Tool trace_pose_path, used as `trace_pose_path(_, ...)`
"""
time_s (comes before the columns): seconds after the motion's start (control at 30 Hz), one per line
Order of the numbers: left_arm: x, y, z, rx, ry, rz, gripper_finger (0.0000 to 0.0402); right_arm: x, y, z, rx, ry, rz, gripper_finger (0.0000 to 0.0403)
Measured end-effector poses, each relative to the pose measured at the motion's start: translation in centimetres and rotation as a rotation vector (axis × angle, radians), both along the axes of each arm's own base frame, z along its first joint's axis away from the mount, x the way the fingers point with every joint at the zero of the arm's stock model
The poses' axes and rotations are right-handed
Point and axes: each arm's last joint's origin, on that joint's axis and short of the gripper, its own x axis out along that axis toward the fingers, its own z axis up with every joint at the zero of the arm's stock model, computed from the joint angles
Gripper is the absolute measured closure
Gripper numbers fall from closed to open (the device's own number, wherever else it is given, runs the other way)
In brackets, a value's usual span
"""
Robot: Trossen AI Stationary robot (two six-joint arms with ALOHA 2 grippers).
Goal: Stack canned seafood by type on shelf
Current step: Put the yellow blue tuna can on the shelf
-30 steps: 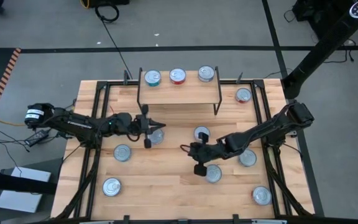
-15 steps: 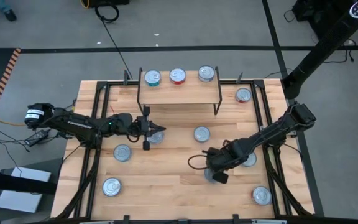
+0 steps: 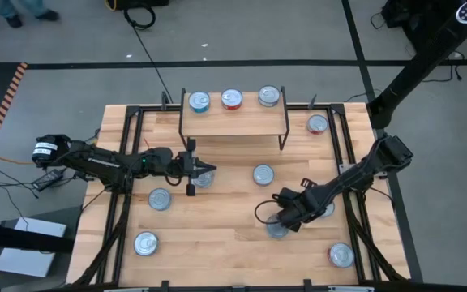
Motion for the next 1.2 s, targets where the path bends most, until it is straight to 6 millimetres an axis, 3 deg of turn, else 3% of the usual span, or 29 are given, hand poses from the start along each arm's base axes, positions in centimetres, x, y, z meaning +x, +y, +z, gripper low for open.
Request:
trace_pose_path(0.17, 0.0, 0.0, 0.0, 0.0, 0.002, 0.0, 0.0396, -0.7, 0.8, 0.4, -0.007, 0.036, -0.005, 0.04)
trace_pose_path(0.43, 0.0, 0.0, -0.1, -0.001, 0.012, 0.0, 0.0396, -1.1, 0.4, 3.7, -0.117, 0.135, -0.096, 0.04)
trace_pose_path(0.63, -0.1, 0.0, -0.4, 0.016, 0.042, -0.003, 0.0396, -1.4, -0.4, 2.2, -0.216, 0.073, -0.157, 0.0401)
trace_pose_path(0.9, -0.1, 0.0, -0.5, 0.04, 0.053, -0.007, 0.0396, -1.4, -0.4, 0.6, -0.111, -0.202, -0.119, 0.0402)
trace_pose_path(1.03, -0.1, 0.0, -0.5, 0.053, 0.057, -0.01, 0.0396, -2.4, -0.9, 2.7, -0.047, -0.142, -0.099, 0.0402)
trace_pose_path(1.2, 0.0, 0.0, -0.3, 0.075, 0.049, -0.013, 0.0396, -3.6, -1.4, 5.9, 0.14, -0.072, -0.2, 0.04)
